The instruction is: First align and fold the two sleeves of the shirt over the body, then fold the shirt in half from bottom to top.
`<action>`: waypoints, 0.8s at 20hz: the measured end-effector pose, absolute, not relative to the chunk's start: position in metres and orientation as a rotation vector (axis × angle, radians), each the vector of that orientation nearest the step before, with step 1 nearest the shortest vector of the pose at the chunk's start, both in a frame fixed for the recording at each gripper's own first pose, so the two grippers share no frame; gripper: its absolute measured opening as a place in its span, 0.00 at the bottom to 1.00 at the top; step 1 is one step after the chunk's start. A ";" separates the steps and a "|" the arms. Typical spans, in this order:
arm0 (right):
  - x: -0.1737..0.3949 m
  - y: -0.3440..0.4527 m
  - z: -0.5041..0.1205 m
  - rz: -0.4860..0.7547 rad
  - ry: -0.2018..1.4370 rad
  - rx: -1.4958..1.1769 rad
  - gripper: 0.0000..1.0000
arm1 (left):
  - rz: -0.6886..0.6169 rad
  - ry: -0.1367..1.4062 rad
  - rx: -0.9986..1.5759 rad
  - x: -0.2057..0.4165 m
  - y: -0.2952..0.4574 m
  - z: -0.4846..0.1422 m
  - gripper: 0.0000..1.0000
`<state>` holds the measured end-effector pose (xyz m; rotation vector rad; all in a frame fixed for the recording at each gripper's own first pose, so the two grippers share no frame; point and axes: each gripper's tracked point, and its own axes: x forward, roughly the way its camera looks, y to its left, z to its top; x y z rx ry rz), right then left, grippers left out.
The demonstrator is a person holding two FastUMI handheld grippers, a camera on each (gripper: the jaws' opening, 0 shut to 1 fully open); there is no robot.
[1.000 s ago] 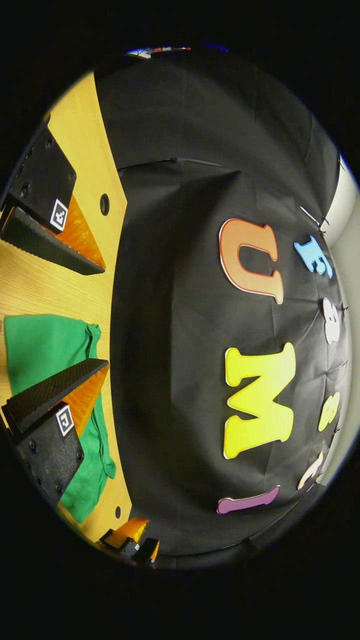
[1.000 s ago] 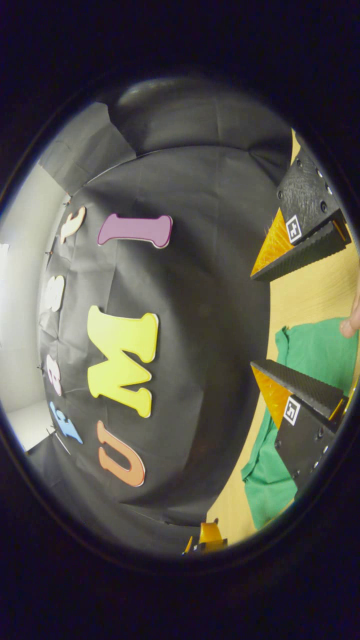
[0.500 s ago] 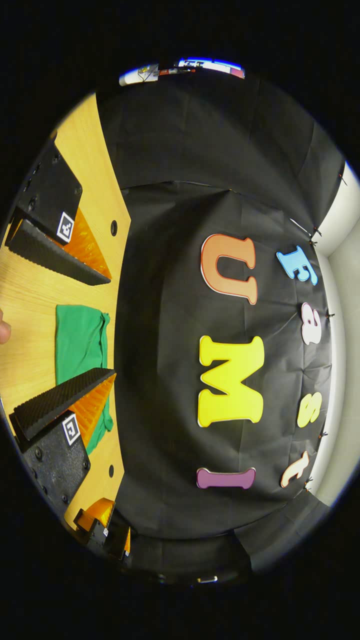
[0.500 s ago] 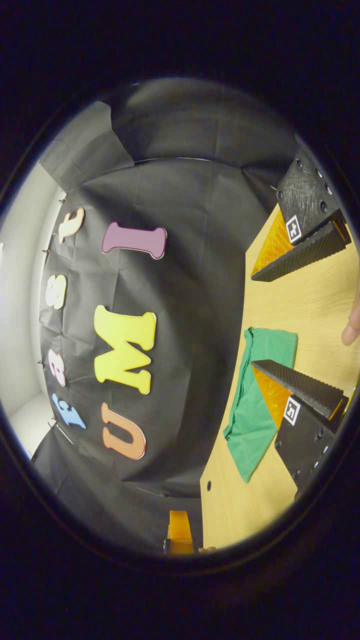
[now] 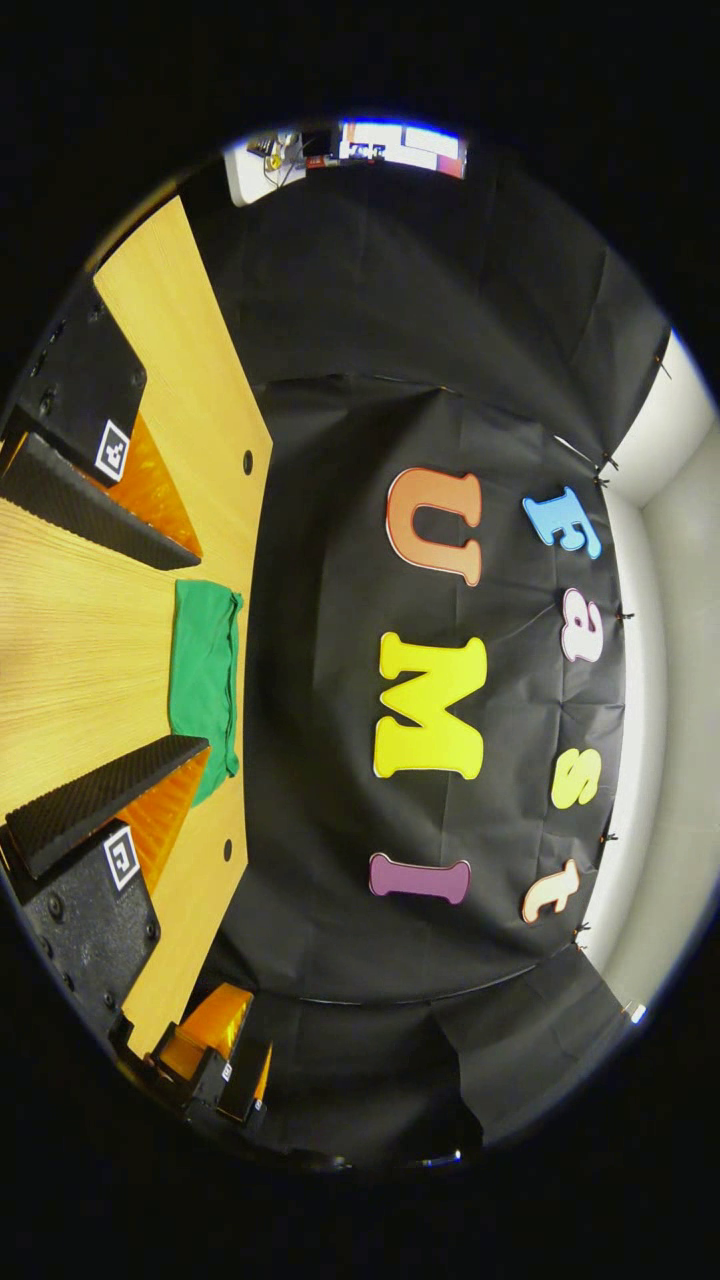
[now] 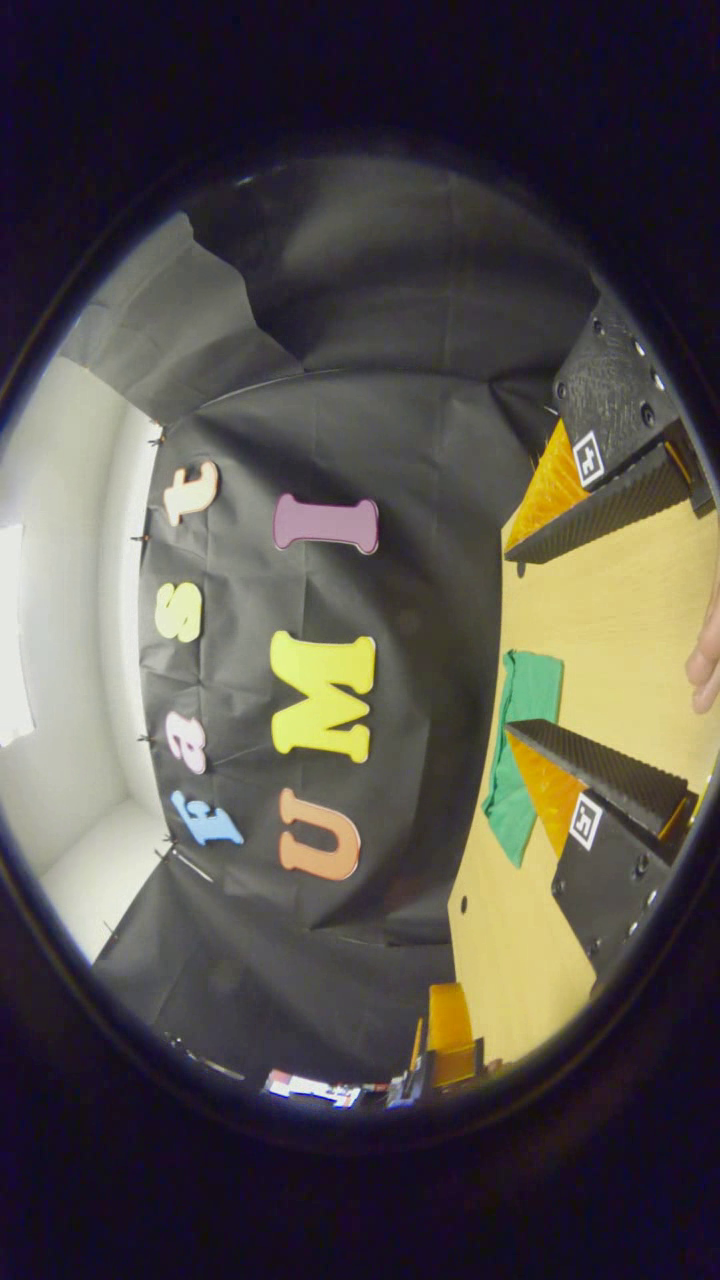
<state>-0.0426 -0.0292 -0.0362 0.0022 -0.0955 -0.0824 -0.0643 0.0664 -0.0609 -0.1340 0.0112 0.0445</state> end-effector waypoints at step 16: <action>-0.079 -0.011 -0.072 -0.008 -0.048 -0.012 0.96 | 0.072 0.040 -0.095 -0.076 0.055 -0.087 1.00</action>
